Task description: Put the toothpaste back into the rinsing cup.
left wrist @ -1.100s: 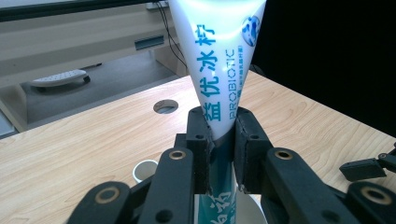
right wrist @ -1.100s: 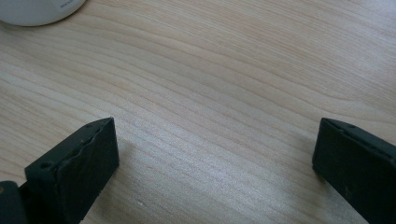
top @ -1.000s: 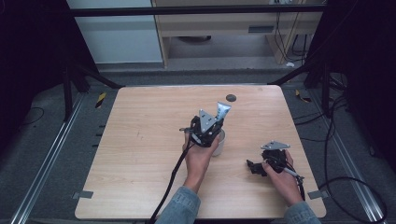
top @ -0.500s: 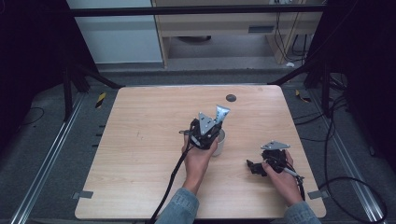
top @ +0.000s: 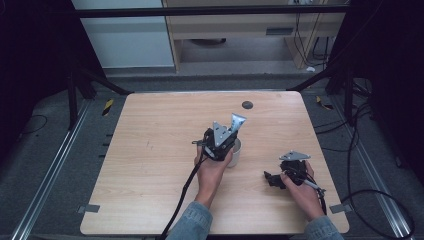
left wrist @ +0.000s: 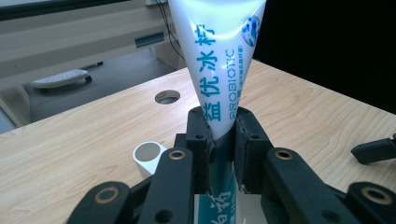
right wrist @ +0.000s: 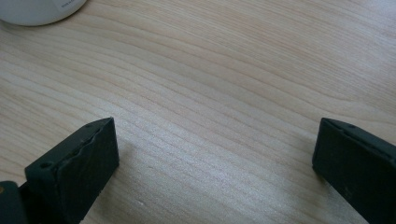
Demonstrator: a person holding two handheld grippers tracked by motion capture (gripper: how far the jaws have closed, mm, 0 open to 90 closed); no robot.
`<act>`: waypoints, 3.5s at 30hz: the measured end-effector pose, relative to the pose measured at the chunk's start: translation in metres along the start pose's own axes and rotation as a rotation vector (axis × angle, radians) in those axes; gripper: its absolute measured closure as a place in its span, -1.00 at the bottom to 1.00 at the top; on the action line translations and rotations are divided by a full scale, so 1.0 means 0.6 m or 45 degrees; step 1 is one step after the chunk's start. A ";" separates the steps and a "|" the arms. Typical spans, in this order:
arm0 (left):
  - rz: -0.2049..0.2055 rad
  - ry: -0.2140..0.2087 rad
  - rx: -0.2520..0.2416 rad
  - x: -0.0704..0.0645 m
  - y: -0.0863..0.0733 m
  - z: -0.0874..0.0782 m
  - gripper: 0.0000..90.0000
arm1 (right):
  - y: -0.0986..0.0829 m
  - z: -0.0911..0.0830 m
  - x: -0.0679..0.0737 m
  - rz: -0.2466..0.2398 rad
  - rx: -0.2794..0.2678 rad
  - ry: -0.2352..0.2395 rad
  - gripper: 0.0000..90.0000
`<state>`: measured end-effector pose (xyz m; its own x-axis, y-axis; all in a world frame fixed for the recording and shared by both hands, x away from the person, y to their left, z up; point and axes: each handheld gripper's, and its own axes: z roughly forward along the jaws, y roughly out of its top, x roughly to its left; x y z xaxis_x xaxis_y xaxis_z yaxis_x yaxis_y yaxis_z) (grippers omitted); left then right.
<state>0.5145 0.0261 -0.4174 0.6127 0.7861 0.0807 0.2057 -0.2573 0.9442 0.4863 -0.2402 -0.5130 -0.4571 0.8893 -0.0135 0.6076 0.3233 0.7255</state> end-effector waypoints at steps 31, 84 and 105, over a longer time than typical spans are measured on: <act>0.020 0.007 0.007 -0.003 -0.018 0.007 0.72 | 0.000 0.000 0.000 -0.003 0.001 0.001 -0.98; -0.003 -0.009 0.112 -0.004 -0.001 0.007 0.52 | 0.000 0.000 0.000 -0.004 -0.001 0.000 -0.99; 0.040 -0.029 0.138 -0.019 0.002 -0.012 0.15 | 0.000 0.000 -0.001 -0.008 -0.002 -0.001 -0.99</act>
<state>0.5020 0.0207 -0.4149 0.6371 0.7641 0.1014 0.2666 -0.3419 0.9011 0.4865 -0.2406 -0.5130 -0.4605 0.8875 -0.0181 0.6038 0.3281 0.7265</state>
